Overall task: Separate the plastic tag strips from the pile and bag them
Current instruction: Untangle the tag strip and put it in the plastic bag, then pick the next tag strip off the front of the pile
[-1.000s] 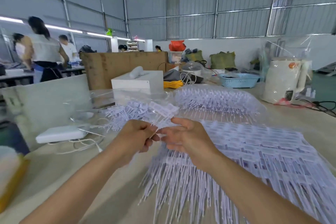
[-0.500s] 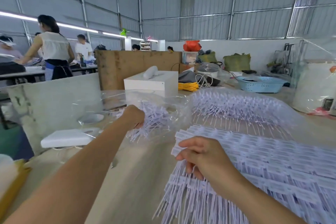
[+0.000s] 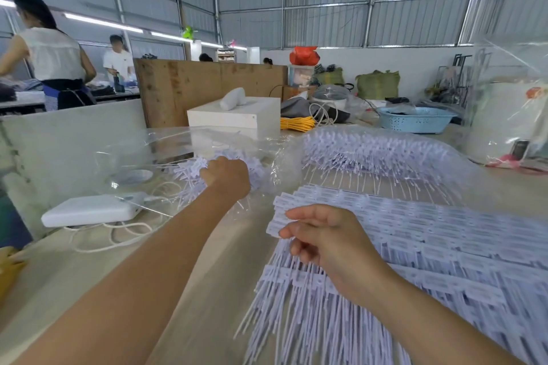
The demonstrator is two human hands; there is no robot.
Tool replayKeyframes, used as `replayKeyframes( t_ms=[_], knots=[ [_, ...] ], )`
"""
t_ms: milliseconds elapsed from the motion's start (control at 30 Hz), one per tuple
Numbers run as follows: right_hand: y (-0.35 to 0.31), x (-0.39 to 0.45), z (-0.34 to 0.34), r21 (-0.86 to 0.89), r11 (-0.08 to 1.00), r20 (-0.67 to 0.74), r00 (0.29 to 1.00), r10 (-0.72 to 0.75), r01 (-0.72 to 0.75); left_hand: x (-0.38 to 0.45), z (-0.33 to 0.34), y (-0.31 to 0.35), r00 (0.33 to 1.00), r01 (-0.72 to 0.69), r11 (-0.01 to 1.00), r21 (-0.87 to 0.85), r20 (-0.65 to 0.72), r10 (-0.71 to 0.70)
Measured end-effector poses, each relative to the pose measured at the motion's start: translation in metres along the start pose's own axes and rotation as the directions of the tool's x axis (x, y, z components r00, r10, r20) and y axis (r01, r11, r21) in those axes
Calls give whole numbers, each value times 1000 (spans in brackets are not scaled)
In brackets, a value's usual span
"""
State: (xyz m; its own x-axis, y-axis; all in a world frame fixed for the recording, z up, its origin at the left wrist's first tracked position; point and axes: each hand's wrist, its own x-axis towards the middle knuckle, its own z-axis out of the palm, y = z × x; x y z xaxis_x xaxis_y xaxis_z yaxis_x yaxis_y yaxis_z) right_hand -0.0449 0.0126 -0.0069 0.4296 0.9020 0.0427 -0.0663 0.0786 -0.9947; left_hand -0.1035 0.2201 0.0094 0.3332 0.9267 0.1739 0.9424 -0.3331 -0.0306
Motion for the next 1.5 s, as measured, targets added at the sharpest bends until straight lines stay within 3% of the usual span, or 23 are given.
replayKeyframes(
  t_ms=[100, 333, 400, 467, 567, 633, 733, 867, 1033, 1100, 1167, 1233, 1333, 1400, 1500],
  knots=[
    [-5, -5, -1, 48, 999, -15, 1000, 16, -15, -27, -22, 0, 997, -71, 996, 54, -36, 73],
    [-28, -39, -23, -54, 998, -13, 1000, -16, 15, -127, -69, 21, 936, -352, 929, -115, -48, 349],
    [-32, -54, -42, -174, 983, -30, 998, -58, 51, -155, -73, 35, 875, -475, 845, -246, -30, 483],
    [-33, -69, -70, -366, 927, -76, 990, -122, 86, -177, -69, 52, 767, -605, 710, -360, -26, 641],
    [-31, -91, -123, -667, 743, -188, 954, -235, 51, -197, -55, 80, 614, -727, 540, -424, -52, 787],
    [-29, -101, -154, -747, 665, -259, 932, -253, -27, -200, -48, 96, 569, -753, 504, -423, -35, 822],
    [-24, -108, -178, -661, 745, -349, 914, -205, -85, -197, -43, 115, 580, -744, 523, -415, -12, 815],
    [-16, -104, -182, -748, 661, -283, 928, -241, -57, -194, -36, 125, 638, -720, 576, -387, -41, 769],
    [-15, -100, -177, -827, 561, -158, 947, -280, 28, -193, -30, 125, 636, -728, 555, -403, -96, 765],
    [-18, -102, -172, -789, 608, -144, 933, -329, 92, -194, -34, 125, 630, -734, 498, -463, -188, 754],
    [-22, -104, -168, -637, 754, -175, 922, -345, 161, -197, -39, 125, 623, -745, 460, -483, -259, 738],
    [-27, -108, -166, -505, 842, -193, 927, -322, 187, -200, -41, 124, 616, -742, 428, -516, -275, 738],
    [-30, -110, -164, -240, 955, -202, 953, -227, 176, -202, -45, 123, 643, -611, 298, -734, -240, 727],
    [-33, -110, -162, -77, 983, -200, 964, -177, 165, -201, -51, 123, 656, -548, 254, -797, -221, 721],
    [-34, -110, -164, -47, 984, -205, 963, -178, 171, -199, -61, 129, 615, -609, 268, -746, -231, 754]
  ],
)
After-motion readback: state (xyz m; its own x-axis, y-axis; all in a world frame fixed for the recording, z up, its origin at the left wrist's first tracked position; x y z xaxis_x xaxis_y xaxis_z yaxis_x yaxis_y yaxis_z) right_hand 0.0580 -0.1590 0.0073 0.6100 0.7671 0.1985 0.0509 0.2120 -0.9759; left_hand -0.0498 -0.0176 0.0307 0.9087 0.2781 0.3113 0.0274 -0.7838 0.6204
